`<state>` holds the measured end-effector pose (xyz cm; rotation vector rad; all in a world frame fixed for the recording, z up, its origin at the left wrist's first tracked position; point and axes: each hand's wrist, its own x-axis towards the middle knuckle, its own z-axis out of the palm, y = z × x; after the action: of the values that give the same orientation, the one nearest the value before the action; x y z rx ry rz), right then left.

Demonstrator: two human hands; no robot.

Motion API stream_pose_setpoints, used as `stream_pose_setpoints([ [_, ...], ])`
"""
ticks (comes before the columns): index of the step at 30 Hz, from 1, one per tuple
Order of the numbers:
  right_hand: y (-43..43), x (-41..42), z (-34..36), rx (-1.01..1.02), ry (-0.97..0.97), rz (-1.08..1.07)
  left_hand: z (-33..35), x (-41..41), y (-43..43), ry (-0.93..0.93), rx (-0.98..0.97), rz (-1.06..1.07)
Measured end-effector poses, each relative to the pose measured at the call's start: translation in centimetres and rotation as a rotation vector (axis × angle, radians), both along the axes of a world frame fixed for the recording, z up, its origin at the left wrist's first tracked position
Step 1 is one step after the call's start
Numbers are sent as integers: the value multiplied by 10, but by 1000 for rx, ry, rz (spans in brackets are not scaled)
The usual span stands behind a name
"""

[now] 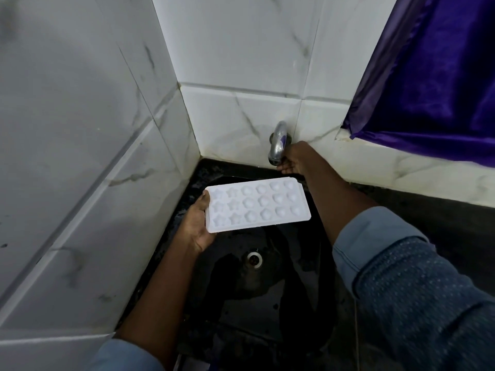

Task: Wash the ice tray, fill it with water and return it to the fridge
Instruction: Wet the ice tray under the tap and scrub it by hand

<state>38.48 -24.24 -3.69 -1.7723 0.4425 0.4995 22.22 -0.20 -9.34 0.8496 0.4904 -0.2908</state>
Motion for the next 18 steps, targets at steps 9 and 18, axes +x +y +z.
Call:
stream_pose_setpoints([
  [9,0,3,7,-128,-15,40,7,0,4,-5,18,27],
  [18,3,6,10,-171,24,41,16,1,6,12,-19,79],
])
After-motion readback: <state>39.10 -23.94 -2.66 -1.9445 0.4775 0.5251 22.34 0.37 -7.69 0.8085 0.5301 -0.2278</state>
